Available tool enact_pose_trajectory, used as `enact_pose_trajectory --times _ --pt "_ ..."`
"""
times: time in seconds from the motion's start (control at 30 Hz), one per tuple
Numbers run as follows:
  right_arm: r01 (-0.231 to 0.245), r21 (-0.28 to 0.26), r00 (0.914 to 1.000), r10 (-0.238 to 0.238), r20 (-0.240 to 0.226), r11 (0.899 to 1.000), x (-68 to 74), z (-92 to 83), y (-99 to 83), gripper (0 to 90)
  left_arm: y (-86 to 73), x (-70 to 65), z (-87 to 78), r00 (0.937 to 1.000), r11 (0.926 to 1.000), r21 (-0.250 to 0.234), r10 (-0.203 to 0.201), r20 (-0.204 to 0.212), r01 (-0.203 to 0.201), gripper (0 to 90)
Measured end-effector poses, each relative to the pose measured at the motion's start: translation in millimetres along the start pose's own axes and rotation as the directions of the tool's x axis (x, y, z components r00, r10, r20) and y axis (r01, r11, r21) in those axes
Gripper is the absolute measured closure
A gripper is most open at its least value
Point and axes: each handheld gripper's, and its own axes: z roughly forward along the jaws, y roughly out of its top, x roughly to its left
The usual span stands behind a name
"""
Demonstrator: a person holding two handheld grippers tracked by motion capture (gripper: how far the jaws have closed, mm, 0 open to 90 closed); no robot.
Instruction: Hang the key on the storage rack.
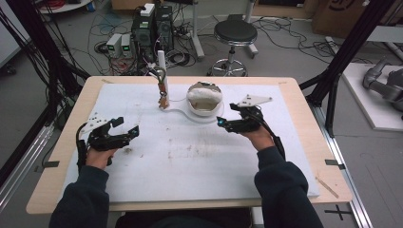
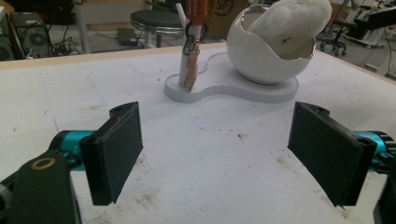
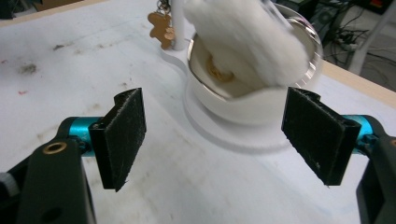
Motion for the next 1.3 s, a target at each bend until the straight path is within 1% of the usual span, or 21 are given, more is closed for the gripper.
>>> enact_pose_trajectory --times 0.13,0.17,0.23,0.27,0.33,0.37,0.4,0.43,0.47,0.57,0.63,0.67,0.77,0.83,0.97,1.3 --pt "-0.026 -0.019 0.999 0.027 0.035 0.999 -4.8 -19.4 -24.4 21.8 0.0 -0.6 0.6 1.0 1.0 -0.006 -0.005 -0.004 0.005 17.5" --pt "-0.028 -0.017 0.9987 0.029 0.041 0.999 -5.6 -24.6 -33.1 21.6 0.1 -1.0 0.7 1.0 1.0 -0.002 -0.006 -0.004 0.006 17.5" --pt "-0.036 -0.016 0.9974 0.036 0.062 0.999 -6.3 -31.2 -44.9 21.5 0.2 -2.3 1.5 1.0 1.0 -0.003 -0.002 0.0 0.002 17.5" --pt "-0.05 -0.007 0.9957 0.051 0.077 0.999 -6.6 -35.8 -52.8 21.4 0.2 -3.0 1.9 1.0 1.0 -0.005 -0.003 0.0 0.003 17.5" --pt "-0.063 -0.012 0.9924 0.064 0.105 0.998 -7.8 -43.2 -64.0 21.4 0.4 -4.4 2.6 1.0 1.0 -0.007 0.002 0.001 -0.002 17.5" --pt "-0.061 -0.01 0.9915 0.062 0.115 0.998 -9.1 -47.5 -69.7 21.4 0.5 -5.2 3.3 1.0 1.0 -0.008 -0.001 0.003 0.001 17.5" --pt "-0.059 0.003 0.9901 0.058 0.128 0.998 -10.4 -51.8 -73.9 21.4 0.6 -5.8 3.9 1.0 1.0 -0.009 -0.002 0.002 0.002 17.5" --pt "-0.062 0.006 0.9875 0.061 0.145 0.998 -12.0 -56.0 -77.9 21.4 0.7 -6.2 4.7 1.0 0.9999 -0.013 0.002 0.0 -0.002 17.5" --pt "-0.075 0.004 0.9851 0.073 0.156 0.997 -13.3 -60.8 -81.5 21.4 0.8 -6.8 5.2 1.0 0.9999 -0.014 0.004 0.003 -0.004 17.5" --pt "-0.083 0.002 0.9777 0.081 0.194 0.997 -18.5 -74.7 -90.4 21.3 0.8 -7.0 5.8 1.0 0.9999 -0.015 0.004 -0.001 -0.004 17.5" --pt "-0.101 -0.002 0.9727 0.099 0.21 0.995 -21.9 -79.8 -93.7 21.3 1.1 -6.6 4.7 1.0 0.9998 -0.019 0.001 -0.008 -0.002 17.5" --pt "-0.116 -0.004 0.9676 0.114 0.225 0.993 -25.2 -83.7 -95.8 21.3 1.4 -6.3 4.0 1.0 0.9998 -0.019 0.004 -0.009 -0.004 17.5" --pt "-0.121 -0.009 0.9651 0.12 0.233 0.993 -26.8 -85.3 -96.2 21.3 1.8 -5.8 2.5 0.9998 0.9997 -0.024 0.001 -0.017 -0.001 17.5" --pt "-0.119 -0.007 0.9641 0.118 0.238 0.993 -26.7 -85.4 -95.9 21.3 1.9 -5.5 2.2 0.9998 0.9997 -0.026 -0.002 -0.02 0.001 17.5" --pt "-0.119 0.002 0.9649 0.115 0.236 0.993 -25.1 -83.6 -95.6 21.3 1.8 -5.2 1.9 0.9998 0.9997 -0.023 0.001 -0.022 -0.001 17.5" --pt "-0.122 0.0 0.963 0.118 0.242 0.993 -23.4 -83.9 -95.0 21.3 1.6 -7.0 2.7 0.9999 0.9998 -0.019 0.005 -0.012 -0.005 17.5"
